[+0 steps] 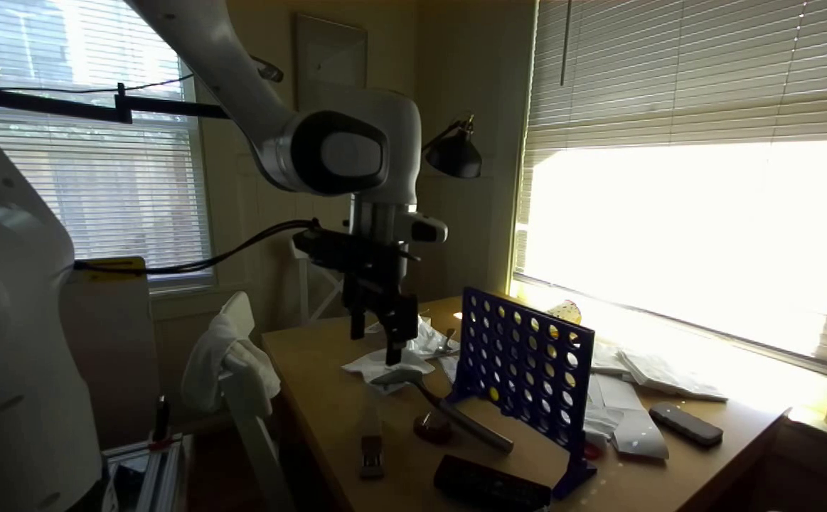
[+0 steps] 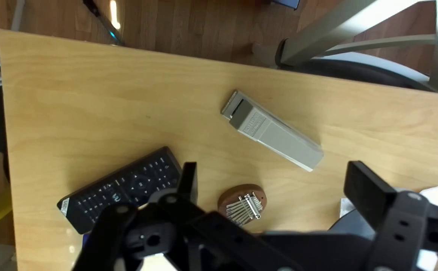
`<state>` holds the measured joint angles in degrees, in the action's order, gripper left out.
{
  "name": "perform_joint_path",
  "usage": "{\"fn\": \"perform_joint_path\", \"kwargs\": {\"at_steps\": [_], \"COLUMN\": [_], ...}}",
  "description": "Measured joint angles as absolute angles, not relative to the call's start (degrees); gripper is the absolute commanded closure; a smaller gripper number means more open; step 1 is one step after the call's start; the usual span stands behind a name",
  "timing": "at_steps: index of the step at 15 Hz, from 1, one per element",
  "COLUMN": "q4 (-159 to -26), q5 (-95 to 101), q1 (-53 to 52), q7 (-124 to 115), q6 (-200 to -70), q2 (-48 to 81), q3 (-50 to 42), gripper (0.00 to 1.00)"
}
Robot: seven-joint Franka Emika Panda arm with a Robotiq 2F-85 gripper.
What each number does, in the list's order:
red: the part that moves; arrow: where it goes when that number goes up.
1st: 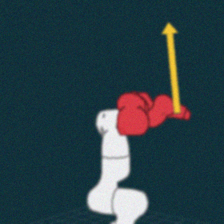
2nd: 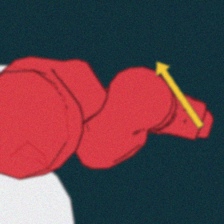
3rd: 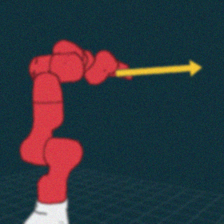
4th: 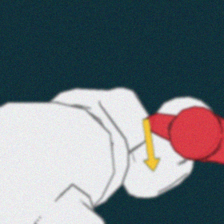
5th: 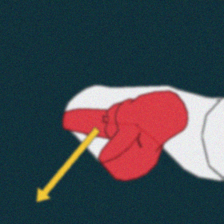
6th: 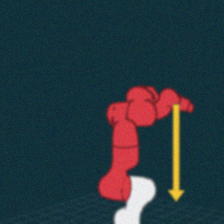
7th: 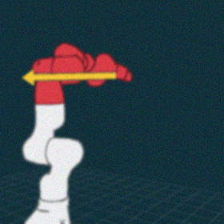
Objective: Push down on the stapler
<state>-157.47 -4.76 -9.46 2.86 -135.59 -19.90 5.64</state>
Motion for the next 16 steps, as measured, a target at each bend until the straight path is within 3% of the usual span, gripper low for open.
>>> {"fn": "perform_joint_path", "kwargs": {"at_steps": [9, 16], "q4": [-157.4, -157.5], "q5": [-6.5, -6.6], "q1": [-7.8, -6.3], "q7": [-6.7, -18.4], "q6": [-138.4, -147.1], "q2": [-21.6, -15.4], "q3": [5.5, 7.3], "gripper": [0.00, 0.00]}}
